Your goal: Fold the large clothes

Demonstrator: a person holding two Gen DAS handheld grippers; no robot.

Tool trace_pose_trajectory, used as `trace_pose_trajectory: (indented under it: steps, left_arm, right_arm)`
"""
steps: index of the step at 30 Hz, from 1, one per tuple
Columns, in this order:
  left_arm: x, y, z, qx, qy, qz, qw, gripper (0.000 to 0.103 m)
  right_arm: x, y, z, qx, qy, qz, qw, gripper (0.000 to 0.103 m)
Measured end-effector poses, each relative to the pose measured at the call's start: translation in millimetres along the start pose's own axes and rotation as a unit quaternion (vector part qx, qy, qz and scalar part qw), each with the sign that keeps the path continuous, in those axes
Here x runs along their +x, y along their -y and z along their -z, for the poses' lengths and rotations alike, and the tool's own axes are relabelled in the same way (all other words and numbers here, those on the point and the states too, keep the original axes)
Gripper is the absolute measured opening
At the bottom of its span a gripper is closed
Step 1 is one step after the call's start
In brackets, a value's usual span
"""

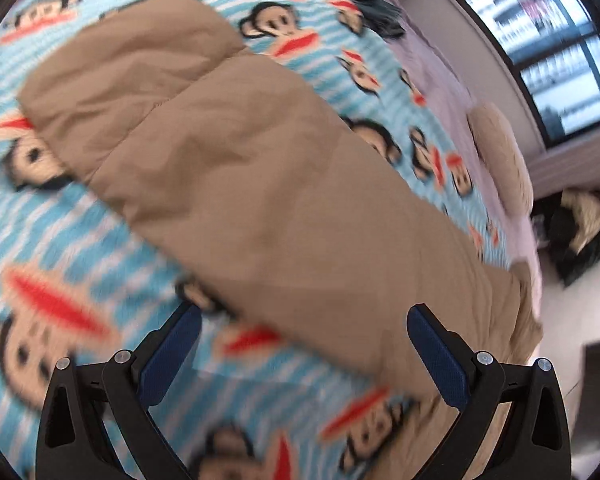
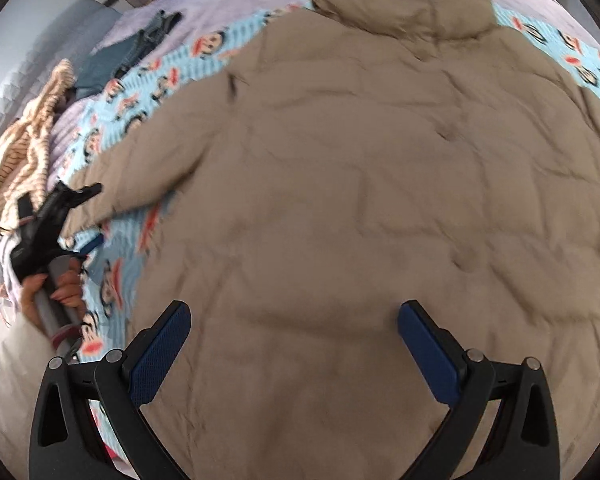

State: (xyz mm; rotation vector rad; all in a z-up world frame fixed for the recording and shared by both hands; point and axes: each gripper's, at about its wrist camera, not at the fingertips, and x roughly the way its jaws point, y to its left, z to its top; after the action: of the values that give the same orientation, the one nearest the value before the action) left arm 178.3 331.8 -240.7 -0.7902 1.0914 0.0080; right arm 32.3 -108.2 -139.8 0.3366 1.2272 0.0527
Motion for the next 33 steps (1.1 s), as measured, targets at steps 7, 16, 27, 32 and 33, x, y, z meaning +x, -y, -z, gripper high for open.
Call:
trace_pose_trajectory:
  steps: [7,16,27,32,33]
  left_arm:
    - [9,6,-42,-0.002,0.040,0.018,0.9990,0.102]
    - [-3,7,-75,0.021,0.052,0.011,0.9984,0.018]
    - [-81,123,-46,0.241,0.101,0.049,0.9641,0.010]
    - [-75,194,-3,0.318,0.090,0.082,0.9402,0.010]
    - [-74,208,8,0.329,0.087,0.090,0.9360,0.010]
  right_arm:
    - [22,-17,-38,0.016,0.023,-0.028,0.999,0.103]
    - [53,-52,-94,0.005,0.044,-0.043,0.998,0.099]
    - [140,-84,-106,0.034,-0.009,-0.130,0.991,0.017]
    - [146,-77,-107,0.053,-0.031,-0.154,0.986,0.016]
    - [140,-75,-107,0.055,-0.035,-0.165,0.984,0.016]
